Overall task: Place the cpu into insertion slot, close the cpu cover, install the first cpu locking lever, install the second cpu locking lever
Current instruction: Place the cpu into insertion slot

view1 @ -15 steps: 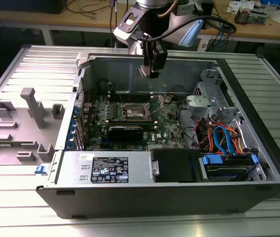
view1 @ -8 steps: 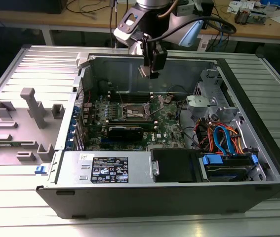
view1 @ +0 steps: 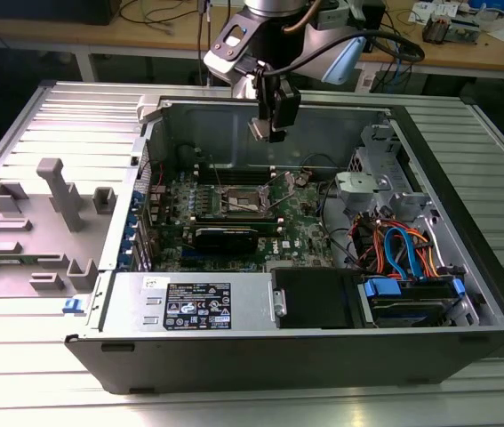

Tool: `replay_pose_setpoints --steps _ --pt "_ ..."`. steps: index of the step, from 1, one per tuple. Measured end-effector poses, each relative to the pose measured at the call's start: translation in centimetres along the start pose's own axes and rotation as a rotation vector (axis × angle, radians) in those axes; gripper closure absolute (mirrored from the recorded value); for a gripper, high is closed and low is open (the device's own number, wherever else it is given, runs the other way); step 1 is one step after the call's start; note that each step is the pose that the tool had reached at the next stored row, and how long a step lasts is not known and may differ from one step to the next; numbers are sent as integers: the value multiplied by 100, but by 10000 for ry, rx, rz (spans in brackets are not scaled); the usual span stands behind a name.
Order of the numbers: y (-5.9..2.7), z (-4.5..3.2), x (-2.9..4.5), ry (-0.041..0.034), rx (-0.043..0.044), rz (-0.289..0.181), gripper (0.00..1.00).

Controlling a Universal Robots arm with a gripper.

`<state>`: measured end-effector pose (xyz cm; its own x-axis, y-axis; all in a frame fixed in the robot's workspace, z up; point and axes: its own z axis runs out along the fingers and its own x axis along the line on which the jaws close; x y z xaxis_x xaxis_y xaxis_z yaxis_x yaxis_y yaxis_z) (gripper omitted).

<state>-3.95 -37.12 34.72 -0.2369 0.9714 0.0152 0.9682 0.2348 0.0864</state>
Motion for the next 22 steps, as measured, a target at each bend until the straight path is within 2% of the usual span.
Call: replay_pose_setpoints --steps 11,13,16,22 --pt "-4 3 -12 -2 2 2 46" --pt "-4 15 -13 -13 -1 140 46" --pt "-7 49 -13 -58 -7 637 46" --pt "-13 80 -13 -86 -7 957 46"
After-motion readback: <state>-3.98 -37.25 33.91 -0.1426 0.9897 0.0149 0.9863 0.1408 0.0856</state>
